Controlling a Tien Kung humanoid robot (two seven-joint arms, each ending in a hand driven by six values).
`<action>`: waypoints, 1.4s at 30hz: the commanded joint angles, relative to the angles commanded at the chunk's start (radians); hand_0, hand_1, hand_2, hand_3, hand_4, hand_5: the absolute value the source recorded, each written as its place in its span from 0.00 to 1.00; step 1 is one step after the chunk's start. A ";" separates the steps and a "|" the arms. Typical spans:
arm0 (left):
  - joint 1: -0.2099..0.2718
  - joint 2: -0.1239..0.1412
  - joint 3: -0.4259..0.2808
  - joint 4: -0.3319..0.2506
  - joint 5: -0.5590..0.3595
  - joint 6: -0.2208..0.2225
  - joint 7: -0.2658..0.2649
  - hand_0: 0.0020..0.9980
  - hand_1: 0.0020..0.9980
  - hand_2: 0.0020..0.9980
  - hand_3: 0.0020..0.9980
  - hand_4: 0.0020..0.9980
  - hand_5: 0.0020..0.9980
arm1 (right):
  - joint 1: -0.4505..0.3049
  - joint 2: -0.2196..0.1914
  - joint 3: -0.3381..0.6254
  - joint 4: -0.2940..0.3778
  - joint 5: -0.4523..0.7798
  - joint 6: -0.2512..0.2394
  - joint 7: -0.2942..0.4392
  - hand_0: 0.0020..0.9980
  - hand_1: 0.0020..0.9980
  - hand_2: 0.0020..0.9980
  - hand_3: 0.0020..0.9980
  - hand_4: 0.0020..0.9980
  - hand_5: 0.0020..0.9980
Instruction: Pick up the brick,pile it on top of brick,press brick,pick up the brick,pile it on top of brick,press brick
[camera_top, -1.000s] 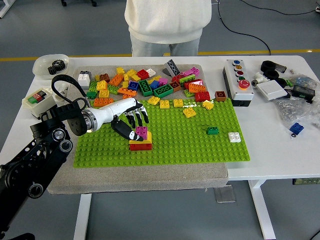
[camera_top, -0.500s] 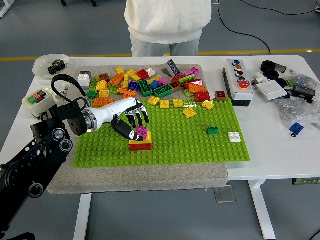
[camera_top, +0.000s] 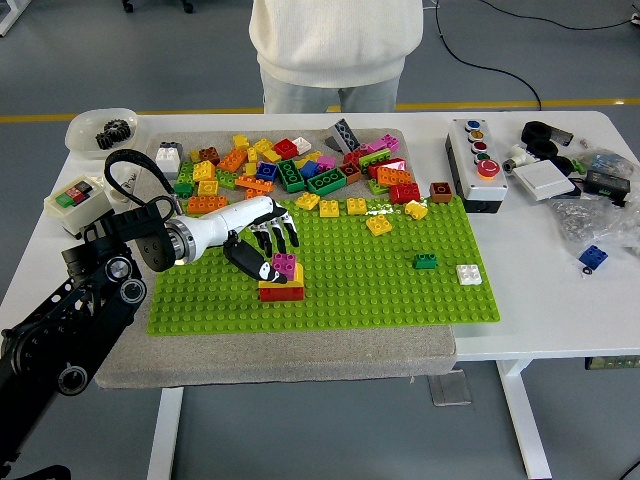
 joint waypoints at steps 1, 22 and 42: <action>0.000 0.000 0.000 0.001 0.000 0.000 0.000 0.46 0.41 0.43 0.51 0.97 0.00 | 0.000 0.000 -0.001 0.000 0.001 0.000 0.000 0.74 0.64 0.71 0.59 0.80 0.37; -0.001 -0.001 -0.001 0.014 0.004 0.003 -0.003 0.45 0.40 0.43 0.50 1.00 0.00 | -0.001 0.000 -0.001 0.000 0.000 0.001 0.000 0.74 0.65 0.71 0.59 0.80 0.37; -0.002 -0.001 0.001 0.015 -0.002 0.005 -0.009 0.45 0.42 0.44 0.51 1.00 0.00 | -0.001 0.000 -0.003 0.000 -0.001 0.002 0.001 0.74 0.65 0.71 0.59 0.80 0.37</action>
